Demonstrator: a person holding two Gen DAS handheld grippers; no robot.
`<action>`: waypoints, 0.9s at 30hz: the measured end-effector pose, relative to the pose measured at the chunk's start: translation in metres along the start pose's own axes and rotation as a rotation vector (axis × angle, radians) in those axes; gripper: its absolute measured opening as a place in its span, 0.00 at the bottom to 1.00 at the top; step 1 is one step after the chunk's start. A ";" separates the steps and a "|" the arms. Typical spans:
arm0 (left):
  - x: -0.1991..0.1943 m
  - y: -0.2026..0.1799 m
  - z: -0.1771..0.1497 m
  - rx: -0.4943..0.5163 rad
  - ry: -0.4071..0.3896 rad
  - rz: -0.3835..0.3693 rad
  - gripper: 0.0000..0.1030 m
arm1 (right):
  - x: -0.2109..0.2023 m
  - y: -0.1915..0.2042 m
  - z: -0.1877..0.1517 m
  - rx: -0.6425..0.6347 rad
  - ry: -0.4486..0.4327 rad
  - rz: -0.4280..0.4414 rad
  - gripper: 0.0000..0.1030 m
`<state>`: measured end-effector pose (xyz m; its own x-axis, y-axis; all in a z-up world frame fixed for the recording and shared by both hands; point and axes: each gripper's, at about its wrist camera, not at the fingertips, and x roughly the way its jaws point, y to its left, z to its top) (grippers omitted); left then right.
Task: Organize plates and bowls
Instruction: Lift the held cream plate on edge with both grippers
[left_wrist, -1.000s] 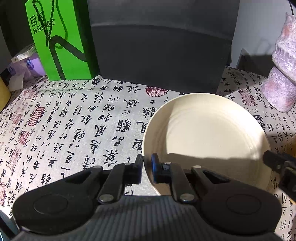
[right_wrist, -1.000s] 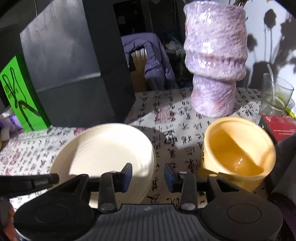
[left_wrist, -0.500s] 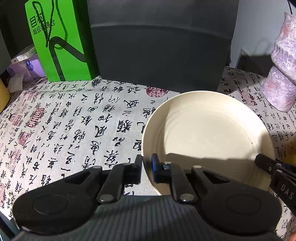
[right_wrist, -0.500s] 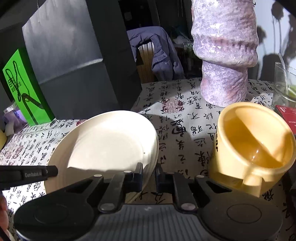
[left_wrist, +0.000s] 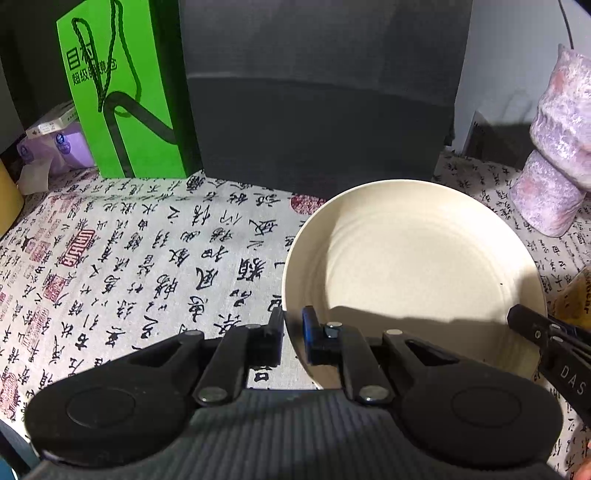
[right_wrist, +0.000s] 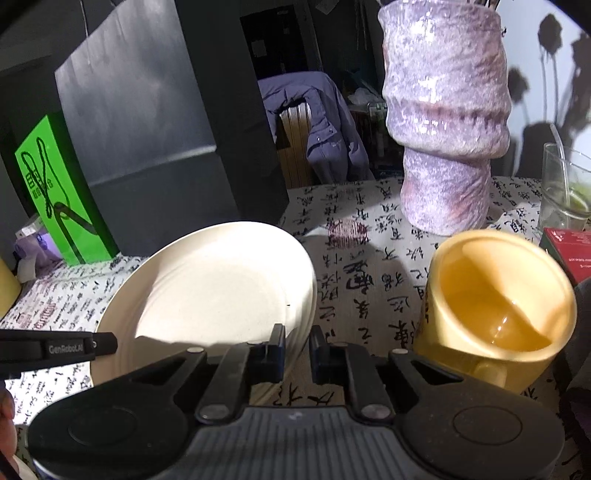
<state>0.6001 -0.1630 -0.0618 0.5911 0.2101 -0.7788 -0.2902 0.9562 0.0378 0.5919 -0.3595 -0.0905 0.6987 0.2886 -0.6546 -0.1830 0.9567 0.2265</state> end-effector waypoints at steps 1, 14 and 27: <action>-0.002 0.000 0.001 0.000 -0.003 -0.003 0.11 | -0.001 0.000 0.001 -0.002 -0.009 0.001 0.13; -0.031 0.012 0.009 -0.004 -0.048 -0.061 0.11 | -0.022 -0.003 0.006 0.039 -0.041 0.043 0.13; -0.069 0.012 0.010 -0.008 -0.096 -0.091 0.11 | -0.051 -0.003 0.007 0.079 -0.049 0.046 0.13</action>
<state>0.5630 -0.1643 -0.0013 0.6845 0.1410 -0.7153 -0.2375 0.9707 -0.0360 0.5616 -0.3771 -0.0520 0.7243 0.3279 -0.6066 -0.1615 0.9359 0.3131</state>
